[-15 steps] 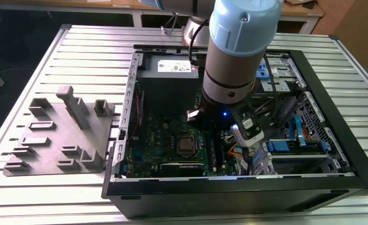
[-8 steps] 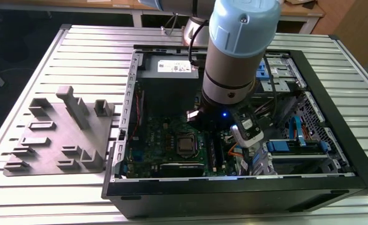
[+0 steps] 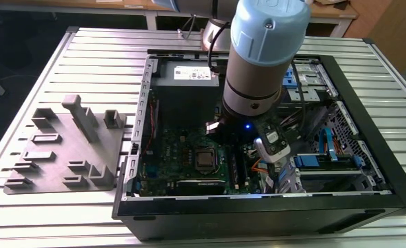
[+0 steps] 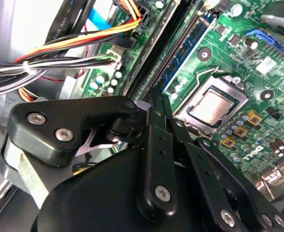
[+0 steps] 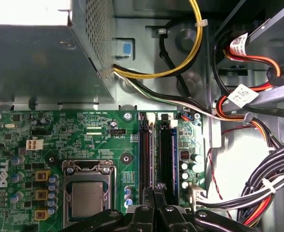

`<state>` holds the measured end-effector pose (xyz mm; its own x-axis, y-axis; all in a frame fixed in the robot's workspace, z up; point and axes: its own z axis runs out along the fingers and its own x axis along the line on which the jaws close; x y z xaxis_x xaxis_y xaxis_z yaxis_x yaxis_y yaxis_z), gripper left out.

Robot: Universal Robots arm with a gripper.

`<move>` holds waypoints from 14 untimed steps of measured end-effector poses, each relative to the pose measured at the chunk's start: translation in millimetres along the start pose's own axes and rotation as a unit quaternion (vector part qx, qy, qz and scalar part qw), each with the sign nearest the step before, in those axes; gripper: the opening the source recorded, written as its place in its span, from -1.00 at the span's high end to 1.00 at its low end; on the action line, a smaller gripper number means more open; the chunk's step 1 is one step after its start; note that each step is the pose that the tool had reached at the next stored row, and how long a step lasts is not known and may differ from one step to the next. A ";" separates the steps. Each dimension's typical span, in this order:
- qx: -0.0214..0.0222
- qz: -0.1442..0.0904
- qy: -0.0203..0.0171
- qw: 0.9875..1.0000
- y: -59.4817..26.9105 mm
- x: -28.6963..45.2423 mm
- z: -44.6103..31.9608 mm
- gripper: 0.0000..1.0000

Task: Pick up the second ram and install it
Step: 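Insert the second ram into the second slot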

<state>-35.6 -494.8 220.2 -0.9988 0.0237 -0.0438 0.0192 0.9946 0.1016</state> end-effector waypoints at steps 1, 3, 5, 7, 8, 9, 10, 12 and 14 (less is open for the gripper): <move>0.000 0.000 0.000 1.000 -0.1 0.1 0.4 0.84; 0.000 0.000 0.000 1.000 -0.2 0.4 1.3 0.84; 0.000 0.000 0.000 1.000 -0.2 0.7 2.3 0.84; 0.000 0.000 0.000 1.000 -0.3 0.8 3.0 0.84; 0.000 0.000 0.000 1.000 -0.3 0.9 3.1 0.84; 0.000 0.000 0.000 1.000 -0.3 0.9 3.1 0.84; 0.000 0.000 0.000 1.000 -0.3 0.9 3.1 0.84; 0.000 0.000 0.000 1.000 -0.3 0.9 3.2 0.84; 0.000 0.000 0.000 1.000 -0.3 0.9 3.2 0.84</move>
<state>-36.3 -494.8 216.9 -0.9988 0.0238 -0.0438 0.0192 0.9947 0.1013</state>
